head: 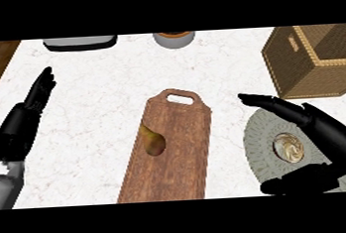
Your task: Pick the cupcake from the placemat and place it in the basket
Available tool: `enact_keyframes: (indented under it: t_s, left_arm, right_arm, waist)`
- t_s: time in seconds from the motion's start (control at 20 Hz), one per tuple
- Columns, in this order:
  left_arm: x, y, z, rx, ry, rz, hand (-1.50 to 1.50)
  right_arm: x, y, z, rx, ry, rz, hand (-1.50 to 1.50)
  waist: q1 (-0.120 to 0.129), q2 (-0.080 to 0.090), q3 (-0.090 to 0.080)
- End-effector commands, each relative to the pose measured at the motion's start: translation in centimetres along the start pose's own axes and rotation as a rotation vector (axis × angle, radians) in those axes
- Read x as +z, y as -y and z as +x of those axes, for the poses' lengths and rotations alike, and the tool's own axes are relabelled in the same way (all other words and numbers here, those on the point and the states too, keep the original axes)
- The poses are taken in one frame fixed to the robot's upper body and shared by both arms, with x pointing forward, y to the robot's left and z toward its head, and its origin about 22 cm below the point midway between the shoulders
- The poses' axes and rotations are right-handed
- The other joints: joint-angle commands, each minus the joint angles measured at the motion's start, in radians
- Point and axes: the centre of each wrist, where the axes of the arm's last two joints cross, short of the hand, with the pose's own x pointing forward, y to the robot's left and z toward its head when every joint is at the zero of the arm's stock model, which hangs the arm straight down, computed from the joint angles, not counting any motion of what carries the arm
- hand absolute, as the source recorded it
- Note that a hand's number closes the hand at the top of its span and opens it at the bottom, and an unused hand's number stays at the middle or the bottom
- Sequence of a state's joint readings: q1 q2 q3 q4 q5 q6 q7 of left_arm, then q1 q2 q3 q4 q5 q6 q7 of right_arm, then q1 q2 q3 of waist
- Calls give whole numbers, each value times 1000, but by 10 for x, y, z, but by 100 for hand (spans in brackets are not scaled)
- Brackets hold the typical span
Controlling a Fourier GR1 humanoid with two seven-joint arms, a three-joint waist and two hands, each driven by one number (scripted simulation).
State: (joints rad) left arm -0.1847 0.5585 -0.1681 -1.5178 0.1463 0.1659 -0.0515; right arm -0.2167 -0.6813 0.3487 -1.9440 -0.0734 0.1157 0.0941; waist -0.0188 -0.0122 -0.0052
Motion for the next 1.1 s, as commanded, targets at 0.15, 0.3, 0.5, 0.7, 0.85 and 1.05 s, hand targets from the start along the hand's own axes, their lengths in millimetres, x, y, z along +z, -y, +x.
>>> enact_keyframes:
  t_s: [0.15, 0.3, 0.5, 0.7, 0.85, 1.05]
  left_arm:
    - [-9, 9, 9, 4, 26, -15, 0]
    - [-8, 12, 10, 0, 31, -33, 0]
    - [-16, 11, 11, 3, 28, -9, 0]
    - [-13, 11, 4, 11, 39, -21, 0]
    - [-6, 6, 19, 14, 22, -30, 0]
    - [-7, 2, 10, 19, 31, -13, 0]
  right_arm:
    - [0, 62, 52, 549, -204, 334, -150]
    - [2, 83, 54, 587, -282, 514, -150]
    - [-8, 84, 55, 597, -327, 629, -150]
    - [-29, 85, 48, 625, -363, 671, -150]
    - [-45, 80, 39, 625, -396, 672, -150]
    - [-28, 76, 12, 629, -403, 730, -150]
  waist:
    - [22, 9, -1]
    - [32, 14, 2]
    - [30, 14, 4]
    - [36, 16, 4]
    - [41, 14, 5]
    - [27, 14, 6]
